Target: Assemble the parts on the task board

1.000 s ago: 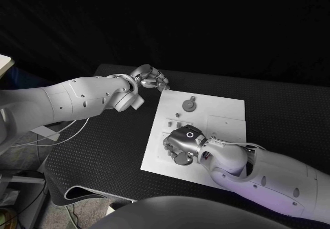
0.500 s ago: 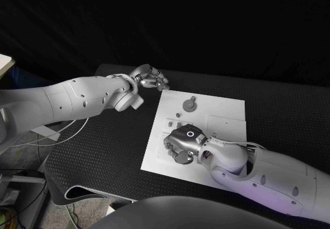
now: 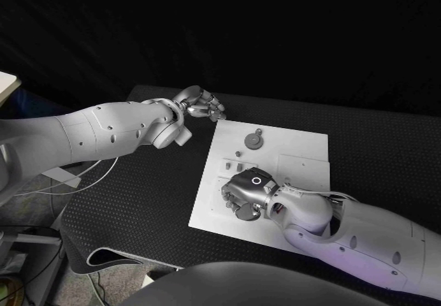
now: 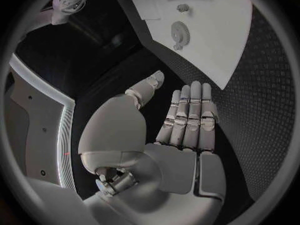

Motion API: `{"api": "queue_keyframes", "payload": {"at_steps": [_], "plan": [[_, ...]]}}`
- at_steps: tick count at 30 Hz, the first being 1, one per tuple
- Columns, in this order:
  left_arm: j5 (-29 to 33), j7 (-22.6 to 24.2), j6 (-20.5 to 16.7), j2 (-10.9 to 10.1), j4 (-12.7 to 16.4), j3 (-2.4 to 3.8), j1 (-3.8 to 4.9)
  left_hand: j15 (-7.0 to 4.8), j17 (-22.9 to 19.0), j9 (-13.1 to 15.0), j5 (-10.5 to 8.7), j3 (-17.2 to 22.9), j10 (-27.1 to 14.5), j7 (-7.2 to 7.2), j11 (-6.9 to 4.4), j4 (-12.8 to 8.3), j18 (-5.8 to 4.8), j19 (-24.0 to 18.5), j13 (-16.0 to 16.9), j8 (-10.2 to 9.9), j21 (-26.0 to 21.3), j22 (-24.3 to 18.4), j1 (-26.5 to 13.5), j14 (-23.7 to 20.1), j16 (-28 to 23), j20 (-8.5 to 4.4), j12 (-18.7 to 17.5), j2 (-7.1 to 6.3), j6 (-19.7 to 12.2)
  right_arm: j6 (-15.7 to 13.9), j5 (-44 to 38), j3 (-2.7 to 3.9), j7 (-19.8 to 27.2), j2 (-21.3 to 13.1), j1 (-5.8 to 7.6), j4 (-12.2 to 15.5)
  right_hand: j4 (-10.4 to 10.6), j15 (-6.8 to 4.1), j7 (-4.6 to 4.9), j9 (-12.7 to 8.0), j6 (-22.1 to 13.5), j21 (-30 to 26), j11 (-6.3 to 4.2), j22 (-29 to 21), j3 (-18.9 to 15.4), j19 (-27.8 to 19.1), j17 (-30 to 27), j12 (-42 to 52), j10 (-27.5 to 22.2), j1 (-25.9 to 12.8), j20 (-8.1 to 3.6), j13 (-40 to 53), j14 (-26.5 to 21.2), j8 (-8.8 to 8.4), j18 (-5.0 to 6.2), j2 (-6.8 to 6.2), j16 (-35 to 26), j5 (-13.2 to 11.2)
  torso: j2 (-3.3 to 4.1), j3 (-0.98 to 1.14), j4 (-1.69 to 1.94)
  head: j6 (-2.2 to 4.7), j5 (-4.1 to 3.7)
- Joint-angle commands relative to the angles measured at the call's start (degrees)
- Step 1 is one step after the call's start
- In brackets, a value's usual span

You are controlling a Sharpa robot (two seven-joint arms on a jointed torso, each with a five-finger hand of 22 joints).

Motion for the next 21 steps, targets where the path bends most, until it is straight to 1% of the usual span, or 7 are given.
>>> {"api": "queue_keyframes", "payload": {"at_steps": [1,5,7,10,12,15,21], "plan": [[0.07,0.39,0.53,-0.01,0.16,0.03,0.07,0.23,0.1,0.04,-0.04,-0.31,-0.35,0.0,-0.03,0.01,-0.21,0.0,-0.06,0.31,-0.02,-0.1,0.09,0.08,-0.2,0.14,-0.2,0.0,-0.49,1.95,-0.09,-0.05,-0.32,-0.22,-0.05,-0.15,0.1,-0.41,0.06,0.08,0.52,0.23,-1.14,1.17,0.36,0.16,0.07,0.35,2.64,0.12,-0.41,2.56,-0.05,0.14,5.79,0.51,0.22,0.17,0.01,0.01,-0.04,0.01,0.03],[0.07,0.39,0.47,-0.11,0.23,0.03,0.08,0.23,0.13,0.04,-0.04,-0.31,-0.35,0.0,-0.03,0.01,-0.21,0.0,-0.06,0.32,-0.02,-0.13,0.09,0.08,-0.23,0.15,-0.2,-0.01,-0.5,2.18,1.76,-0.05,0.08,-0.12,-0.04,-0.43,0.11,-0.37,0.12,0.05,0.39,0.16,-1.09,1.13,0.35,0.02,0.05,0.21,2.52,-0.06,-0.38,2.58,-0.16,0.02,5.79,0.4,0.12,0.17,0.03,0.02,-0.08,0.01,0.0],[0.07,0.39,0.47,-0.1,0.23,0.03,0.09,0.23,0.14,0.04,-0.04,-0.31,-0.35,0.0,-0.03,0.01,-0.21,0.0,-0.06,0.32,-0.02,-0.14,0.09,0.08,-0.24,0.15,-0.2,-0.01,-0.5,2.69,2.76,-0.05,0.38,-0.01,-0.03,-0.45,-0.09,-0.15,0.35,-0.07,-0.16,0.04,-0.87,1.1,0.13,-0.23,0.0,-0.25,1.91,-0.4,-0.36,2.51,-0.31,-0.33,5.79,-0.43,-0.07,0.16,0.03,0.02,-0.09,0.01,-0.03],[0.09,0.39,0.32,-0.14,0.28,0.03,0.12,0.24,0.15,0.04,-0.04,-0.32,-0.35,0.0,-0.03,0.02,-0.22,0.01,-0.06,0.33,-0.02,-0.15,0.08,0.09,-0.25,0.15,-0.2,0.0,-0.5,3.11,6.25,-0.05,0.97,-0.01,-0.02,-0.65,0.23,0.95,1.55,-0.67,-3.0,-0.11,0.23,1.05,-0.89,-0.48,-0.03,-1.91,-0.75,-1.52,-0.31,2.0,-0.35,-1.97,5.79,-3.39,-0.19,0.17,0.01,0.04,-0.04,0.01,-0.14],[0.09,0.39,0.36,-0.12,0.29,0.03,0.15,0.24,0.2,0.04,-0.05,-0.35,-0.35,0.01,-0.02,0.09,-0.23,0.02,-0.06,0.34,-0.01,-0.2,-0.02,0.1,-0.29,0.16,-0.19,0.01,-0.5,2.63,6.34,-0.05,1.08,-0.05,-0.02,-0.65,0.45,1.57,2.91,-1.33,-6.16,-0.01,0.87,1.09,-2.92,-0.4,0.03,-2.71,-2.04,-3.18,-0.33,1.83,-0.18,-3.66,5.79,-4.76,-0.07,0.13,0.0,0.04,-0.05,0.01,-0.16],[0.09,0.39,0.38,-0.08,0.26,0.03,0.15,0.24,0.23,0.04,-0.05,-0.36,-0.35,0.01,-0.02,0.11,-0.23,0.03,-0.06,0.34,-0.01,-0.22,-0.04,0.1,-0.31,0.16,-0.19,0.01,-0.51,1.87,6.99,-0.05,1.18,-0.06,-0.02,-0.78,0.46,2.07,3.48,-1.63,-7.77,0.01,1.4,1.1,-5.08,-0.45,0.06,-3.46,-3.42,-4.51,-0.37,1.62,-0.2,-4.42,5.79,-5.52,-0.03,0.11,0.0,0.04,-0.04,0.01,-0.2],[0.17,0.35,0.42,-0.18,0.2,0.03,0.17,0.25,0.34,0.04,-0.06,-0.42,-0.36,0.02,-0.01,0.29,-0.24,0.05,-0.06,0.36,0.0,-0.32,-0.25,0.13,-0.41,0.17,-0.19,0.04,-0.52,2.74,8.81,-0.04,1.35,-0.25,-0.01,-0.99,1.17,3.01,3.81,-2.02,-9.83,-0.44,2.4,0.92,-7.72,-0.96,0.04,-3.85,-6.61,-5.95,-0.27,1.01,-0.71,-5.21,5.79,-6.47,-0.16,0.14,0.0,0.04,-0.05,0.01,-0.24]]}}
